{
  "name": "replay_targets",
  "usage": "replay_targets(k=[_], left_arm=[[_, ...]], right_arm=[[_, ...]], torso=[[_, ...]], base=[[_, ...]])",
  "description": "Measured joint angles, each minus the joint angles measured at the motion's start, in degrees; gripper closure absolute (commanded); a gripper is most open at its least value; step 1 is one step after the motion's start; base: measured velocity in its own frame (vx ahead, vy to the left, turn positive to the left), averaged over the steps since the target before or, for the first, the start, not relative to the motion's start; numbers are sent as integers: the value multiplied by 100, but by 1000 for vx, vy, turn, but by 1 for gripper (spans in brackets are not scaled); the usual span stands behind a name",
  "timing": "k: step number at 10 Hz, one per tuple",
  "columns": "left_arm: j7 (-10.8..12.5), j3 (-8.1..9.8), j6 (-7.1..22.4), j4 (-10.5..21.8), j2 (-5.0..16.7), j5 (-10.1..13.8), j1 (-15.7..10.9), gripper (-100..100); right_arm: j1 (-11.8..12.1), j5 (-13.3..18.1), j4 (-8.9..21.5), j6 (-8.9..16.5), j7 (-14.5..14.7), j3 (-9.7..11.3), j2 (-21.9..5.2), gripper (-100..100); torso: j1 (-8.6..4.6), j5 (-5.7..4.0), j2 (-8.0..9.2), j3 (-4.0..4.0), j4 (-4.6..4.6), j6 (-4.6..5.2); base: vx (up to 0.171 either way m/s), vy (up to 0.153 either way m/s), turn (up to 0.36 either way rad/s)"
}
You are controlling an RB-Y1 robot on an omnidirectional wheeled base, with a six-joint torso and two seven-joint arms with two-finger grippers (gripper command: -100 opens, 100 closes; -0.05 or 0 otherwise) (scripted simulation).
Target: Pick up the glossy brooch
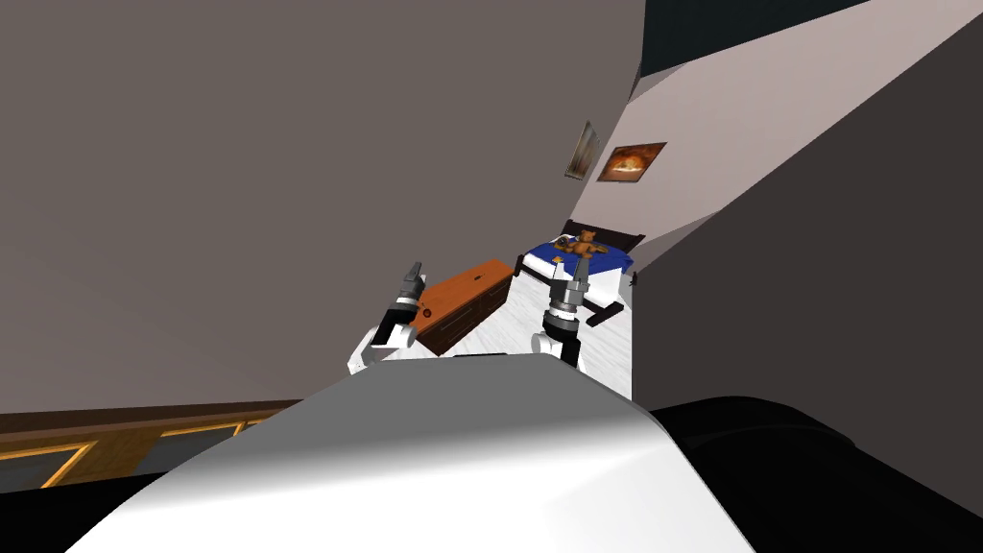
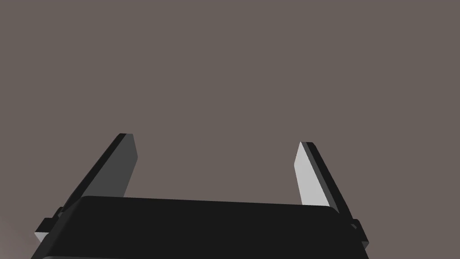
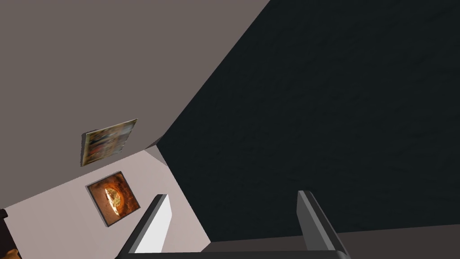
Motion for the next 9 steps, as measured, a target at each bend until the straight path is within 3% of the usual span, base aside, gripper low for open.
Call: replay_targets(k=[7,9], left_arm=[[-35,-71,744,1230,426,383,-679,-100],[-21,-100,984,1479,598,526,-766,-100]], right_arm=[[0,0,0,0,0,0,0,0],[0,0,0,0,0,0,0,0]], torso=[[2,0,-3,-2,-1,1],[2,0,-4,-2,-1,0]], base=[[-9,29,-40],[-1,29,-63]])
